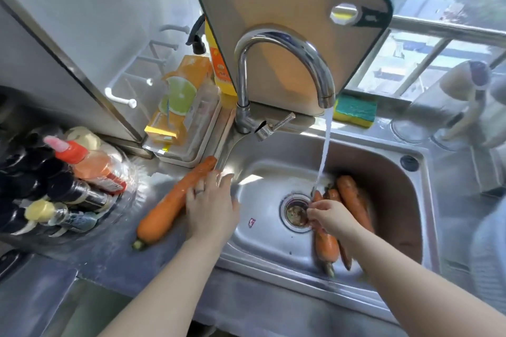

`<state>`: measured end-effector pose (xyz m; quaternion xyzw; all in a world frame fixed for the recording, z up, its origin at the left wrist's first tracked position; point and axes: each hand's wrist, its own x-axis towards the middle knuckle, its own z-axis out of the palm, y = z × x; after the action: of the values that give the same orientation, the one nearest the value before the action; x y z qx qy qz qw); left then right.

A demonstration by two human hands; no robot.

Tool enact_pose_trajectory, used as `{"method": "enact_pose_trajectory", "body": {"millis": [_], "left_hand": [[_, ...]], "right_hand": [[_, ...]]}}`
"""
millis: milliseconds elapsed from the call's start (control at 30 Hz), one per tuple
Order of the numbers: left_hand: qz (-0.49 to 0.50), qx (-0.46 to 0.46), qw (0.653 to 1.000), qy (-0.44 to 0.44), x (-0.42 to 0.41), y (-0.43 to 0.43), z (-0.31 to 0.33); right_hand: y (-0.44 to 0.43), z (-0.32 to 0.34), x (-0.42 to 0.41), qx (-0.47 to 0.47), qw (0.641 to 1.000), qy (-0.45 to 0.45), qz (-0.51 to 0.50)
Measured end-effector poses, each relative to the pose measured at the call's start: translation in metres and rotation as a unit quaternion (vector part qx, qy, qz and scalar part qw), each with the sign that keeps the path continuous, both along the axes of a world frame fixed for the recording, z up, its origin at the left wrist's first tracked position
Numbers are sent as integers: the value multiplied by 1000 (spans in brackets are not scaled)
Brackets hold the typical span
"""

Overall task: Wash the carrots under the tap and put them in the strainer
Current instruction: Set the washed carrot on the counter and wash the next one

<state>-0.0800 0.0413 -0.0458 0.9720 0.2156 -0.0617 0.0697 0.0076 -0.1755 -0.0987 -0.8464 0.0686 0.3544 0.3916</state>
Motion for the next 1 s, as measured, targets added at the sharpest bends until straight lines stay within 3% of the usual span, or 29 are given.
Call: {"method": "enact_pose_trajectory", "body": {"millis": [167,333,467,567,733,900,1000], "left_hand": [[-86,-128,987,43,28,-43,-18],[-122,-206,963,121,41,-70,-37],[-104,-217,963,123,49,-76,-47],[-90,-223,963,121,52,-77,-53],[-83,-230,962,126,53,-78,-59],[-68,-240,961,124,53,-71,-61],[-59,-251,959,119,53,-68,-64]], "right_hand": [[-47,-17,4,-203,974,-27,101],[-63,-37,14,-276,950,-149,-6],[-73,-47,33,-338,920,-196,24],[-61,-52,32,-327,906,-259,72],[-39,-81,5,-346,873,-209,272],[-32,-90,5,-385,847,-176,323],[-29,-87,8,-377,870,-142,283]]}}
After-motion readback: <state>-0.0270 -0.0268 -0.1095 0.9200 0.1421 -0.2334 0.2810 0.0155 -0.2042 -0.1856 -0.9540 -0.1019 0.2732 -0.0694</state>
